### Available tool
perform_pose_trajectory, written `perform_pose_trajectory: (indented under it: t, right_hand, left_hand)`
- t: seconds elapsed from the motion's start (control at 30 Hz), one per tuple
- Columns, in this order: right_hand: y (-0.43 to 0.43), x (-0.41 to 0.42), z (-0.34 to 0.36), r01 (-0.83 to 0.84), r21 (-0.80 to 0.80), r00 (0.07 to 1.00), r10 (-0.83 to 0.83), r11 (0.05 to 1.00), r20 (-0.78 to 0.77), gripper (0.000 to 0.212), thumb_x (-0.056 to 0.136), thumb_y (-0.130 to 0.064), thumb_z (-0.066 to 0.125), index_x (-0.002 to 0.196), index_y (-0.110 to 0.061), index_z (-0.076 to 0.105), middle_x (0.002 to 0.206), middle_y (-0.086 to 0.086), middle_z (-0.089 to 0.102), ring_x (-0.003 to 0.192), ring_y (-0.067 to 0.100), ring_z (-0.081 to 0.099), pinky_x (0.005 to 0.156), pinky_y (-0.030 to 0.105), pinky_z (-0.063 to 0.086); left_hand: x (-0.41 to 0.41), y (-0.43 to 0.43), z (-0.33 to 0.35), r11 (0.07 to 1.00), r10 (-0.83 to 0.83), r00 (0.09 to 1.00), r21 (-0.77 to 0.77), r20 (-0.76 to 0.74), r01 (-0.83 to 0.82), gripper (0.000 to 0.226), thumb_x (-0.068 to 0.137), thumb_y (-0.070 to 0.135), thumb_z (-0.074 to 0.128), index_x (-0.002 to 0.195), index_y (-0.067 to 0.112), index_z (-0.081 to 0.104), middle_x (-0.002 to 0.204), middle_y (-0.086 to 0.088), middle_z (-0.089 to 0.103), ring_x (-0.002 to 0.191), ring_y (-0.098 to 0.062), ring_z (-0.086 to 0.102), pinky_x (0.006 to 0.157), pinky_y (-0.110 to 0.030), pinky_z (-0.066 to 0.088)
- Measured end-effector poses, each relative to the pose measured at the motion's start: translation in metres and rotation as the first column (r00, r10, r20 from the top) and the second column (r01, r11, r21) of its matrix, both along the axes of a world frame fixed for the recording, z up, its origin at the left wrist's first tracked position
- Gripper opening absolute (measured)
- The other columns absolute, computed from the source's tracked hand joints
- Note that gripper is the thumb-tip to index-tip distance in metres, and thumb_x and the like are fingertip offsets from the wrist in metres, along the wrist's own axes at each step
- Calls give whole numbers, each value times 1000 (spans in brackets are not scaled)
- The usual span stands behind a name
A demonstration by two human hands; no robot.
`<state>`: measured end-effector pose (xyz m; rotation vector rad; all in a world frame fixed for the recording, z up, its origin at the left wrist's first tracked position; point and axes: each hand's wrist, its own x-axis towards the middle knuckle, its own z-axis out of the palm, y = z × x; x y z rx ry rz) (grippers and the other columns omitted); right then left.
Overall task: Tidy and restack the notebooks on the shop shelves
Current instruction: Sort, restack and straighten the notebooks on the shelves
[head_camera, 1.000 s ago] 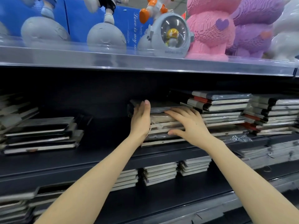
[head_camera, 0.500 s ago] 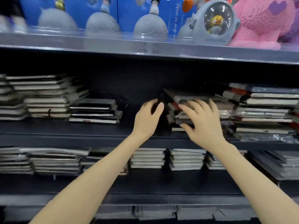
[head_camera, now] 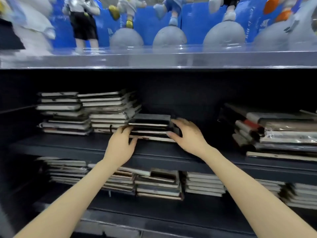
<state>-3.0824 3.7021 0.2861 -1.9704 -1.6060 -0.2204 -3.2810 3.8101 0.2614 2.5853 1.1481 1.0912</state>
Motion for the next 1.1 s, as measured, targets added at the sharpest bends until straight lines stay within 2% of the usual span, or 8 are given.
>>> perform_pose_trajectory:
  t: [0.17,0.3,0.53,0.67,0.77,0.9,1.03,1.1]
  right_hand:
    - [58,-3,7,-39,-246,998,26,968,-55,78,89,-61,46,152,-25,17,161,-2,8,147,17,4,120,36,5]
    - [62,0,-1,-26,-168,996,12,985,-88,69,88,-56,54,146,-26,35,156,-5,26,142,12,26,114,23,18]
    - [25,-3,-5,-45,-19,997,46,999,59,45,93,-31,59,136,-22,52,144,-2,46,135,10,40,107,10,17]
    - [-8,-10,-7,-120,14,988,118,993,105,43,91,-29,61,133,-21,55,139,-2,51,131,1,38,105,4,18]
    - [-23,-20,-12,-159,40,982,154,986,111,43,89,-30,63,131,-22,56,136,-3,52,124,-8,33,101,-3,16]
    - [-29,-36,-12,-213,45,976,210,976,61,40,88,-32,64,127,-25,60,133,-11,54,121,-12,37,101,-3,21]
    - [-35,-28,14,-168,162,954,202,972,-220,32,80,-59,54,105,-44,68,106,-22,68,105,-9,59,90,10,41]
    - [-19,-9,29,-40,125,988,58,991,-141,38,85,-56,56,119,-40,62,124,-15,63,120,5,55,99,24,41]
  left_hand:
    - [-1,14,4,980,-68,994,-182,82,82,54,92,20,57,141,10,39,130,-15,53,120,-31,48,90,-27,38]
    - [-3,23,8,920,-61,978,-368,200,133,52,93,21,55,141,12,38,126,-6,56,119,-23,50,76,-15,31]
    - [0,26,14,848,-15,900,-471,436,242,28,96,32,50,117,15,56,103,1,62,98,-17,56,76,-25,36]
    - [7,20,22,836,-13,919,-499,395,226,20,96,36,50,81,24,55,74,11,54,75,-10,50,62,-22,40]
    - [10,20,28,790,20,909,-564,416,241,9,90,27,61,88,18,60,80,6,60,81,-14,55,63,-24,39]
    - [-2,19,30,670,121,865,-683,487,290,34,84,22,70,109,4,57,107,-5,63,101,-22,57,82,-30,46]
    - [-21,9,32,549,247,779,-746,576,377,12,89,1,59,101,4,57,95,-9,60,83,-20,56,54,-32,49]
    - [-38,8,29,548,285,764,-753,578,365,14,91,-1,55,104,2,59,94,-15,61,83,-24,56,52,-33,52]
